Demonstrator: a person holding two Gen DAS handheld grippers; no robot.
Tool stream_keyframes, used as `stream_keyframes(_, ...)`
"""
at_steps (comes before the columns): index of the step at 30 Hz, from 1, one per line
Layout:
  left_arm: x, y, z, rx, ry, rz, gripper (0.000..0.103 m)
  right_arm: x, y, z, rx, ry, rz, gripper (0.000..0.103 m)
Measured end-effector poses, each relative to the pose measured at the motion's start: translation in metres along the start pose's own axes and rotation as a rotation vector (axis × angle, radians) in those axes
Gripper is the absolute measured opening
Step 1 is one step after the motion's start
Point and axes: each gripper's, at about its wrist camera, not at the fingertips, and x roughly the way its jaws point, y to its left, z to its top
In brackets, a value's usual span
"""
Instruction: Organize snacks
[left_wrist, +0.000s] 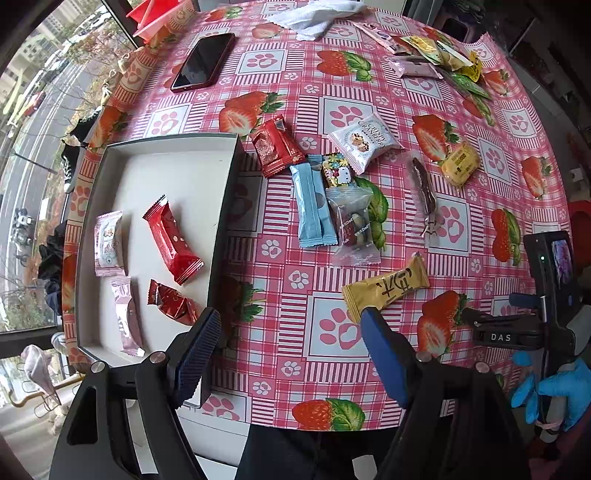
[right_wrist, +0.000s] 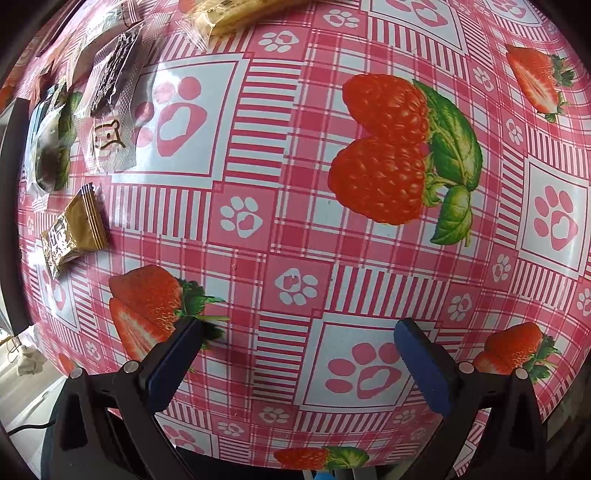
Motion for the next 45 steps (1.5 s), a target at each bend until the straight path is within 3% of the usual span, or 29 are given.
stream_keyframes(7, 0.028, -0.004, 0.023, -0.029, 0.047, -0.066, 0.081, -0.002, 0.001, -0.008, 0.008, -0.035, 0.000, 0.103)
stream_keyframes(16, 0.091, 0.016, 0.082, -0.271, 0.121, -0.145, 0.081, -0.005, 0.001, -0.011, 0.010, -0.070, -0.001, 0.103)
stream_keyframes(24, 0.117, 0.010, 0.099, -0.271, 0.134, -0.107, 0.081, -0.007, 0.001, -0.011, 0.007, -0.079, -0.001, 0.103)
stream_keyframes(27, 0.116, 0.002, 0.101, -0.235, 0.121, -0.099, 0.073, -0.008, -0.003, 0.003, 0.017, 0.006, 0.019, 0.103)
stream_keyframes(30, 0.114, -0.006, 0.103, -0.189, 0.114, -0.067, 0.060, -0.033, -0.021, 0.024, 0.140, -0.054, 0.147, 0.103)
stream_keyframes(33, 0.113, -0.011, 0.104, -0.173, 0.107, -0.054, 0.061, -0.055, -0.037, 0.063, 0.269, -0.106, 0.238, 0.103)
stream_keyframes(37, 0.117, -0.009, 0.109, -0.201, 0.115, -0.041, 0.077, -0.063, -0.044, 0.116, 0.412, -0.125, 0.305, 0.103)
stream_keyframes(41, 0.123, 0.006, 0.108, -0.219, 0.120, -0.060, 0.078, -0.053, -0.032, 0.154, 0.438, -0.097, 0.267, 0.103)
stream_keyframes(42, 0.121, 0.007, 0.105, -0.209, 0.117, -0.057, 0.076, -0.052, -0.026, 0.159, 0.418, -0.087, 0.221, 0.103)
stream_keyframes(43, 0.119, 0.006, 0.104, -0.200, 0.112, -0.060, 0.067, -0.054, -0.020, 0.162, 0.391, -0.090, 0.173, 0.100)
stream_keyframes(44, 0.117, 0.004, 0.105, -0.188, 0.105, -0.058, 0.058, -0.057, -0.013, 0.162, 0.356, -0.096, 0.124, 0.088)
stream_keyframes(45, 0.114, 0.003, 0.105, -0.175, 0.100, -0.060, 0.034, -0.062, -0.007, 0.160, 0.312, -0.114, 0.083, 0.067)
